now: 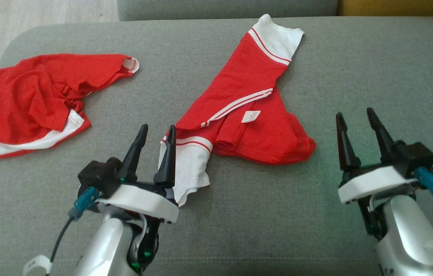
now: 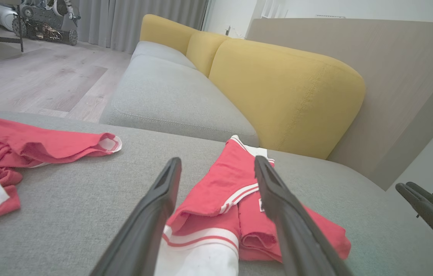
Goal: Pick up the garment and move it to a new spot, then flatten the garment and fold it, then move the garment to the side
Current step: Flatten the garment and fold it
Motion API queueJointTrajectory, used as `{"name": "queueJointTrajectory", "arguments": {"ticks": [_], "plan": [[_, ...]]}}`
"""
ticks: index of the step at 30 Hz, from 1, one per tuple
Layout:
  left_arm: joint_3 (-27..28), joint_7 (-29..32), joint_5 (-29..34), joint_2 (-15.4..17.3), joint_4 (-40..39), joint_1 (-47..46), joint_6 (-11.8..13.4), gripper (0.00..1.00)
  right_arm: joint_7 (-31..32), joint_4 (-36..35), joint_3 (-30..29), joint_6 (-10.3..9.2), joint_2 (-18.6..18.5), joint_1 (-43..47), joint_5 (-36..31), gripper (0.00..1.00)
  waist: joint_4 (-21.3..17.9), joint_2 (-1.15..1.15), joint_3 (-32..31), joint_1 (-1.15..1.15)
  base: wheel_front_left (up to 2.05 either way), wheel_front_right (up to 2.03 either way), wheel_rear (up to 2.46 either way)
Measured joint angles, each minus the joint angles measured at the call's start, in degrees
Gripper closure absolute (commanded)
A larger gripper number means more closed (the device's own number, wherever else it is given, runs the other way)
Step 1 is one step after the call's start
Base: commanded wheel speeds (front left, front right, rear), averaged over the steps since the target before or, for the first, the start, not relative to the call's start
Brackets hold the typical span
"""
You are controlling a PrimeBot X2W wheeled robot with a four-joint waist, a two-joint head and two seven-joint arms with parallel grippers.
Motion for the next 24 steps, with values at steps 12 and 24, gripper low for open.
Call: {"name": "queueJointTrajectory", "arguments": {"ticks": [12, 24], "plan": [[-0.6, 0.0, 0.2, 0.0, 0.1, 0.1, -0.4, 0.0, 3.9, -4.5, 12.2, 0.0, 1.9, 1.1, 1.3, 0.0, 1.9, 0.0, 0.9, 0.0, 0.0, 0.0, 0.0], [-2.4, 0.0, -0.8, 0.0, 0.3, 0.0, -0.1, 0.0, 9.4, 2.8, 20.3, 0.0, 1.7, -2.0, 4.2, 0.0, 6.9, 0.0, 3.1, 0.0, 0.0, 0.0, 0.0]]}}
